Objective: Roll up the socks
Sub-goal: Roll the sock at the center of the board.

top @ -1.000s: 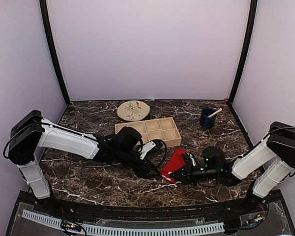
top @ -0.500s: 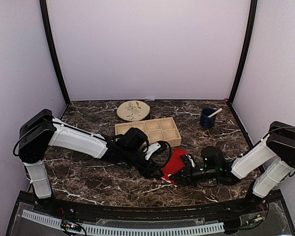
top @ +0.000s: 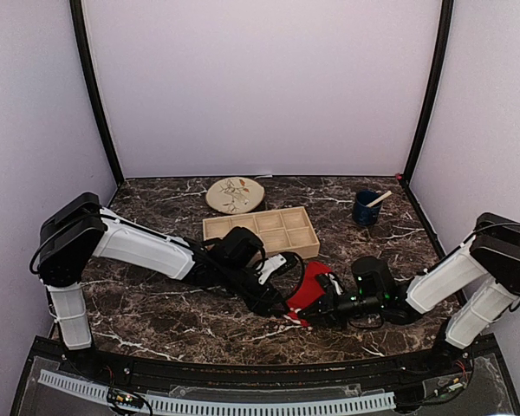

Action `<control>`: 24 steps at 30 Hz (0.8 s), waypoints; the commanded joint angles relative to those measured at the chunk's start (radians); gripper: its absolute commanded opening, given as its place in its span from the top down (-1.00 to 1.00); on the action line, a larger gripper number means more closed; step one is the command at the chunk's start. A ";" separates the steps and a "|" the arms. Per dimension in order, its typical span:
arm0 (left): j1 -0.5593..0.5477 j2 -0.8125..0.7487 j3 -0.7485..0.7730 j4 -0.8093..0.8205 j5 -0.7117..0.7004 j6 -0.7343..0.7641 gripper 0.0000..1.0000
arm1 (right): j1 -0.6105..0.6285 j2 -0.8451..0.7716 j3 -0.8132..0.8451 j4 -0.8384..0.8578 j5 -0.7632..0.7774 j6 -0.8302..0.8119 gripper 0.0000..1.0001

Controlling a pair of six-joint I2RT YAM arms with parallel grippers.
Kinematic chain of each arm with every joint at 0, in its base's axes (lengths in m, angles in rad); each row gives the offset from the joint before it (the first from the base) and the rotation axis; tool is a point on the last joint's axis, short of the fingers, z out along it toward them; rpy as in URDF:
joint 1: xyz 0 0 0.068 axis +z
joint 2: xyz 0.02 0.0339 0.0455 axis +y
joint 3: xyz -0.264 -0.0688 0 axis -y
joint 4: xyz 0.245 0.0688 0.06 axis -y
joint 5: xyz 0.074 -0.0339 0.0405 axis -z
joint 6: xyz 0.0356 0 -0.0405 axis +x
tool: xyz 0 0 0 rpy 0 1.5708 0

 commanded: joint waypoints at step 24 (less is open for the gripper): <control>-0.005 0.123 0.121 -0.110 0.119 0.057 1.00 | -0.011 0.009 0.056 -0.145 0.005 -0.098 0.97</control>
